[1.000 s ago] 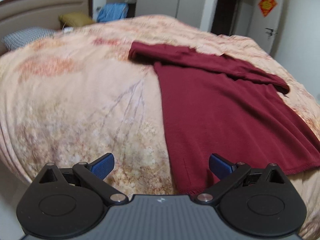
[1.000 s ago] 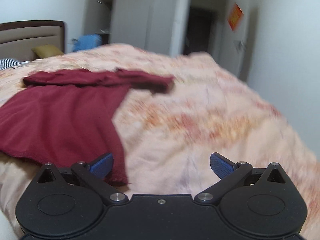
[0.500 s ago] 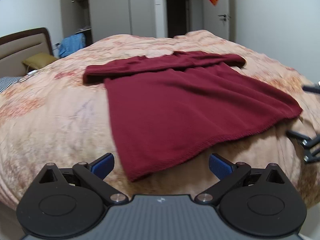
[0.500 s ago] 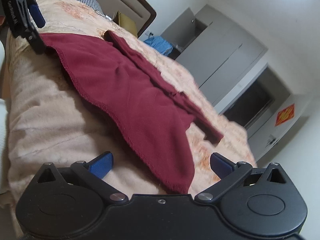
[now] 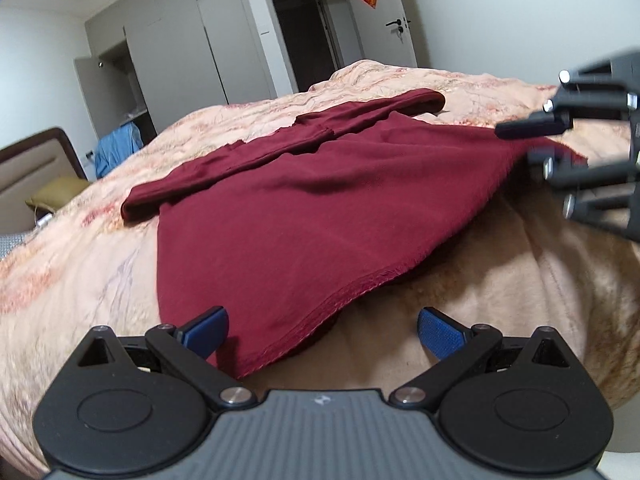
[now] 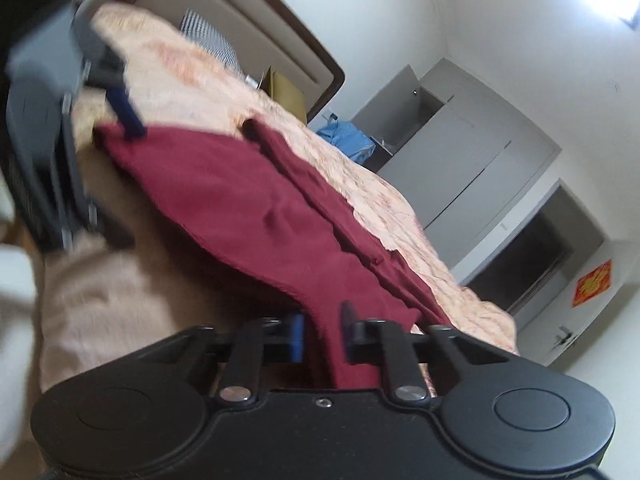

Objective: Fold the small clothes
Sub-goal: 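Grasp the sweater side edge with the left gripper while the right gripper grasps it too, lifting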

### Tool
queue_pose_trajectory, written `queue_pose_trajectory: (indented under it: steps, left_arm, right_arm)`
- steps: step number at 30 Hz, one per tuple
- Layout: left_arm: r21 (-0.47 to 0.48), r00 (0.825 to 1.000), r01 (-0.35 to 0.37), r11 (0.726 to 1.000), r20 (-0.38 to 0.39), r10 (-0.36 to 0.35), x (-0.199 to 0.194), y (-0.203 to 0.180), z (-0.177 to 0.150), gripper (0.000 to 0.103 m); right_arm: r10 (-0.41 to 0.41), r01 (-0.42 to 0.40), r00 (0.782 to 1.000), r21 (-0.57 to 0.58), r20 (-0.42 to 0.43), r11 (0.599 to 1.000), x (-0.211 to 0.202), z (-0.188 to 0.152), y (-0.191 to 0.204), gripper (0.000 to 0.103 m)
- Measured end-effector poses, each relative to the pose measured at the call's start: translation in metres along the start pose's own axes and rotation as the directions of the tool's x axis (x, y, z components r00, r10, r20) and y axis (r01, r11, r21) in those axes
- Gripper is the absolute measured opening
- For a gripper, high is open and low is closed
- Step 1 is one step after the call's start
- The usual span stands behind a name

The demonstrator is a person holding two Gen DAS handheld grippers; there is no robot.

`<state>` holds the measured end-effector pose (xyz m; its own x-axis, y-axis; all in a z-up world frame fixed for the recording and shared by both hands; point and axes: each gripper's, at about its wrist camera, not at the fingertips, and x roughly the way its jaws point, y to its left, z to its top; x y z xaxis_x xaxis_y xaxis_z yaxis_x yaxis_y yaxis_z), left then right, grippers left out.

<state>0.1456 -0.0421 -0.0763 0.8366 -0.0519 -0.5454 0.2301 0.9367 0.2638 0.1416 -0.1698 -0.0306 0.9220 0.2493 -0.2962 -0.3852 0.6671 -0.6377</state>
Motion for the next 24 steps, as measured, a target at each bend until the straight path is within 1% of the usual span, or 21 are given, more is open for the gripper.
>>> queue_pose_trajectory:
  steps: [2,3,7,10,11,13,14,15,16,17,18,19,20,21,22,23,24]
  left_arm:
    - [0.000,1.000,-0.007,1.000,0.009,0.007,0.003,-0.003,0.002,0.103]
    - [-0.009,1.000,-0.012,1.000,0.010,0.013,0.006,-0.004,0.004,0.103]
    - [-0.050,0.999,-0.032,0.998,0.029,0.033,0.015,-0.007,0.015,0.103]
    - [-0.045,0.995,-0.080,0.996,0.050,0.082,0.020,-0.006,0.020,0.103]
    - [-0.042,0.993,-0.099,0.994,0.060,0.101,0.020,-0.005,0.020,0.103]
    - [-0.033,0.988,-0.133,0.991,0.079,0.136,0.018,0.000,0.018,0.098]
    - [-0.029,0.985,-0.148,0.989,0.090,0.150,0.016,0.003,0.016,0.087]
    - [-0.025,0.982,-0.162,0.987,0.095,0.163,0.015,0.007,0.014,0.073]
    - [-0.022,0.979,-0.176,0.984,0.096,0.177,0.013,0.011,0.011,0.066]
    - [-0.023,0.978,-0.183,0.983,0.101,0.184,0.010,0.015,0.008,0.053]
    - [-0.024,0.976,-0.189,0.982,0.109,0.191,0.007,0.019,0.005,0.047]
    - [-0.023,0.974,-0.193,0.981,0.119,0.195,0.003,0.023,0.002,0.044]
    - [-0.019,0.972,-0.194,0.981,0.129,0.195,0.000,0.025,-0.001,0.039]
    - [-0.011,0.971,-0.195,0.981,0.137,0.195,-0.005,0.027,-0.003,0.032]
    - [0.000,0.971,-0.195,0.981,0.142,0.193,-0.007,0.029,-0.005,0.028]
    - [0.012,0.971,-0.196,0.981,0.146,0.192,-0.009,0.031,-0.006,0.021]
    - [0.024,0.970,-0.197,0.980,0.148,0.191,-0.010,0.033,-0.007,0.016]
  right_arm:
    - [0.017,-0.017,1.000,0.062,0.011,0.998,-0.001,0.009,-0.011,0.011]
    - [0.027,-0.028,1.000,0.095,0.012,0.995,-0.001,0.014,-0.016,0.008]
    - [0.071,-0.077,0.997,0.223,0.034,0.972,-0.004,0.030,-0.034,0.007]
    - [0.082,-0.091,0.996,0.276,0.047,0.957,-0.005,0.039,-0.042,0.006]
    - [0.081,-0.092,0.995,0.288,0.050,0.953,-0.012,0.040,-0.044,0.006]
    - [0.075,-0.088,0.996,0.301,0.053,0.950,-0.016,0.040,-0.047,0.006]
    - [0.073,-0.086,0.996,0.303,0.053,0.949,-0.016,0.040,-0.048,0.006]
    - [0.072,-0.085,0.996,0.303,0.053,0.949,-0.018,0.039,-0.048,0.006]
    - [0.072,-0.085,0.996,0.303,0.051,0.949,-0.020,0.038,-0.047,0.006]
    - [0.072,-0.084,0.996,0.301,0.049,0.950,-0.020,0.037,-0.046,0.006]
    - [0.071,-0.082,0.996,0.298,0.045,0.951,-0.021,0.035,-0.045,0.006]
    - [0.071,-0.080,0.997,0.296,0.041,0.952,-0.021,0.033,-0.043,0.006]
    - [0.072,-0.079,0.997,0.293,0.034,0.953,-0.020,0.031,-0.040,0.006]
    - [0.074,-0.078,0.997,0.288,0.026,0.954,-0.019,0.029,-0.037,0.006]
    - [0.075,-0.077,0.997,0.280,0.016,0.957,-0.018,0.027,-0.034,0.006]
    - [0.079,-0.077,0.997,0.271,0.005,0.959,-0.017,0.024,-0.030,0.006]
    - [0.083,-0.078,0.997,0.262,-0.008,0.962,-0.015,0.021,-0.025,0.007]
